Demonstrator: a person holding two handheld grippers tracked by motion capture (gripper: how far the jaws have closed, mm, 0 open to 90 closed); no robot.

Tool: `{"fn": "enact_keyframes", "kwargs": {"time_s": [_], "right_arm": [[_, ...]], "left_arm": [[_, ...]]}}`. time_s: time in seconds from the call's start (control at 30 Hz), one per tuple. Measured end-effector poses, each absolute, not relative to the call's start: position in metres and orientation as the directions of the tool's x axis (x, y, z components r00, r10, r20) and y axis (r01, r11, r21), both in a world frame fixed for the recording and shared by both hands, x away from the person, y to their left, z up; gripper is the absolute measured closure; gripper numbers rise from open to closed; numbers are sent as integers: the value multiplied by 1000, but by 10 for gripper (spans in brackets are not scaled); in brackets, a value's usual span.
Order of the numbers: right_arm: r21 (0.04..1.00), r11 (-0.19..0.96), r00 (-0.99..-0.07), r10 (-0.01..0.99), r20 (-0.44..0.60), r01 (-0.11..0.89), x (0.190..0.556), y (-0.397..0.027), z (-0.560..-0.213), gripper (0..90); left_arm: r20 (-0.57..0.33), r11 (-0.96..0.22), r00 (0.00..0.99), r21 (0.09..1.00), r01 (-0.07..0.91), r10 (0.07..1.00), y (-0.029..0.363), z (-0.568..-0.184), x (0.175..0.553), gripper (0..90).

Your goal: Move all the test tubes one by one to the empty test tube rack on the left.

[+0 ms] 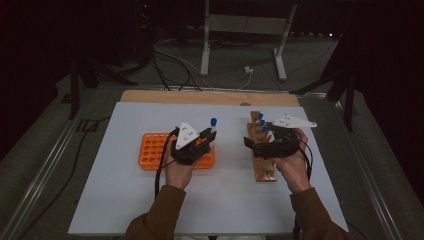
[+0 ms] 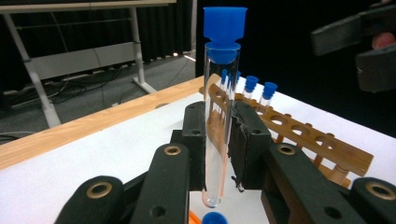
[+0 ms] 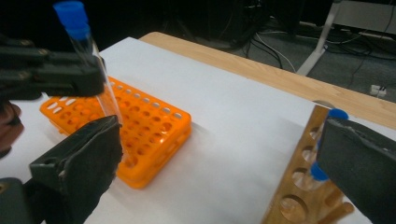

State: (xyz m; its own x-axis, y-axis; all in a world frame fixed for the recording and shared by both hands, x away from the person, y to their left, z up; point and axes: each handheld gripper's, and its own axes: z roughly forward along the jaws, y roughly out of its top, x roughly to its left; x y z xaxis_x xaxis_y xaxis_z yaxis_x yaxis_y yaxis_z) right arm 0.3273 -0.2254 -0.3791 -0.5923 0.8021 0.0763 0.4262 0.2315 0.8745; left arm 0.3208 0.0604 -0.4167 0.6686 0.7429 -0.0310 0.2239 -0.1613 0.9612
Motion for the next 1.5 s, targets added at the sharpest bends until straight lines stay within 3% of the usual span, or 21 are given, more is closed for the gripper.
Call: {"fn": "enact_keyframes", "kwargs": {"time_s": [0.5,1.5], "right_arm": [[871,230,-574,816,70,434,320,-248,-397,0],[883,158,-541,832,121,441,305,-282,-421,0]], "left_arm": [[-52,-145,635,956,254,771,80,-433,318,783],[-99,-136,623,938,320,776,79,-482,312,782]]}}
